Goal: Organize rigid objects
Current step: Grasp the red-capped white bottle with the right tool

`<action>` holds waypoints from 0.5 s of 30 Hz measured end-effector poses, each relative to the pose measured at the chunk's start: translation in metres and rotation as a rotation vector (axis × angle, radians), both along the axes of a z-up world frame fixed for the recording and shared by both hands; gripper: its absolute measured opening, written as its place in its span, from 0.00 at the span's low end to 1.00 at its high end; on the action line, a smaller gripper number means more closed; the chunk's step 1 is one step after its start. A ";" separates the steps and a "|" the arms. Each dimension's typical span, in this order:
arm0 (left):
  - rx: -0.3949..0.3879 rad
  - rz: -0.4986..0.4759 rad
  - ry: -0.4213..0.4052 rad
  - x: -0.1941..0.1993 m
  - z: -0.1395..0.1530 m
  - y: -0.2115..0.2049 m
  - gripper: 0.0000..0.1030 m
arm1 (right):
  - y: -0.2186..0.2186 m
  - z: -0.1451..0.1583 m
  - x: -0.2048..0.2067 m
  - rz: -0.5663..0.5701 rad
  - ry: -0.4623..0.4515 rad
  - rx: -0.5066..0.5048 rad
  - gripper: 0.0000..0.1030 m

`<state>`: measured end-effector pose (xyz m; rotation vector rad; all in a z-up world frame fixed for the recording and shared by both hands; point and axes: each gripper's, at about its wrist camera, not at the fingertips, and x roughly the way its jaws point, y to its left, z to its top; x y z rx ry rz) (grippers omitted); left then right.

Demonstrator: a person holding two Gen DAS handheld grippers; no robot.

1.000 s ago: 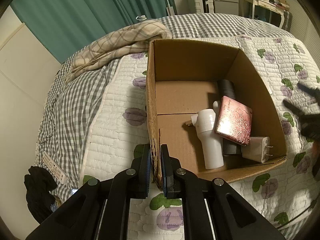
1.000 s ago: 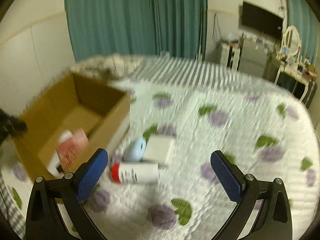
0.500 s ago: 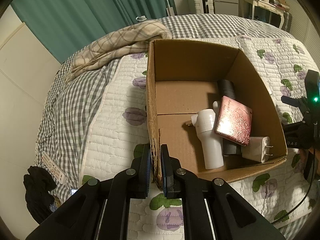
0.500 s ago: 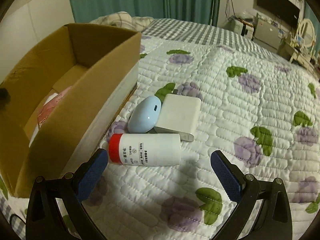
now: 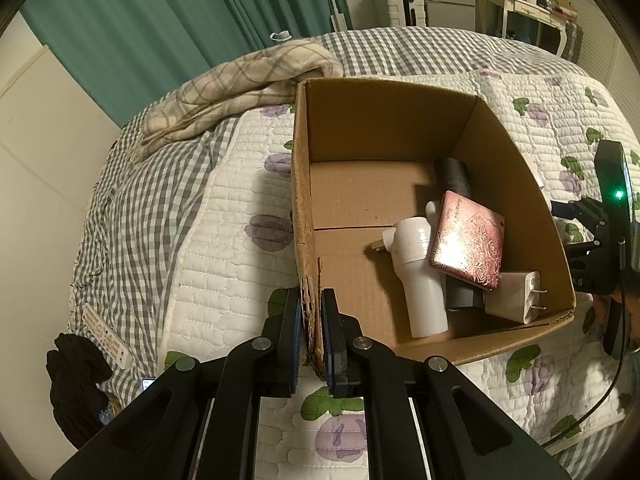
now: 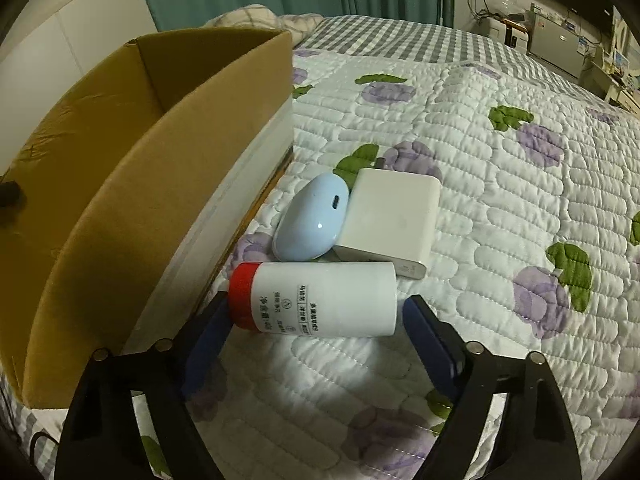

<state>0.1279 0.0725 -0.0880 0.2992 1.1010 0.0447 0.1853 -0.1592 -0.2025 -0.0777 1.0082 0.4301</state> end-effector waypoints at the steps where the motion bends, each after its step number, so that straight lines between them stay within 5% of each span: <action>1: 0.000 0.000 -0.001 0.000 0.000 0.000 0.08 | 0.001 0.000 0.000 0.001 -0.003 -0.004 0.77; 15: -0.008 0.000 -0.003 0.000 0.000 0.001 0.08 | -0.015 0.025 -0.021 -0.096 -0.084 0.020 0.76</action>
